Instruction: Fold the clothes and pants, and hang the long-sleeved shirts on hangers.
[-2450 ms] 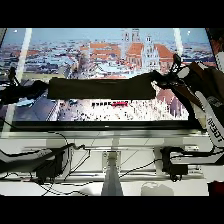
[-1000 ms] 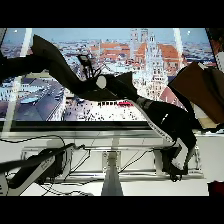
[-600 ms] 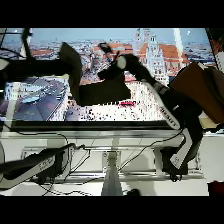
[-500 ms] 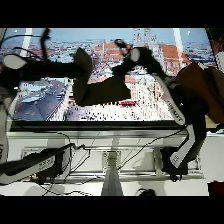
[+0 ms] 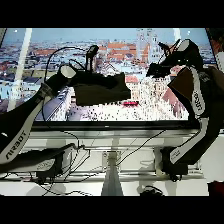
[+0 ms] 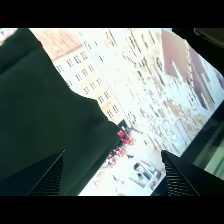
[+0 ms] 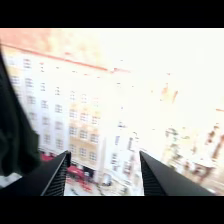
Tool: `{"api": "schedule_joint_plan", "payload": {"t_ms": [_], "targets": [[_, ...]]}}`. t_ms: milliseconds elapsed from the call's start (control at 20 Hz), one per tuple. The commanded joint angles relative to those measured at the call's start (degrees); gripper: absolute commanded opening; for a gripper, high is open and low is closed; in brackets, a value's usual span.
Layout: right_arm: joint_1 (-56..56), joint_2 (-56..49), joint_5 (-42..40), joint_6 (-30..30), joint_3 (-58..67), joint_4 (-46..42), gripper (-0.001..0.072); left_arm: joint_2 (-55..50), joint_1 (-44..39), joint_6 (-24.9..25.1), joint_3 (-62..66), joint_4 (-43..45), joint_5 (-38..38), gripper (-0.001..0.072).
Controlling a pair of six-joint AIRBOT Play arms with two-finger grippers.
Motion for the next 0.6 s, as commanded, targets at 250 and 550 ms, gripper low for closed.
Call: {"api": "schedule_joint_plan", "payload": {"t_ms": [250, 550], "targets": [[11.28, -4.57, -12.28, -1.97, -13.57, 21.97, 0.0529, 5.60, 9.46, 2.47, 0.07, 0.00, -3.13, 0.0690], [22.18, -6.01, -16.68, -10.34, -10.97, 29.66, 0.0276, 9.51, 12.28, 3.69, 0.07, 0.04, -3.08, 0.0690]]}}
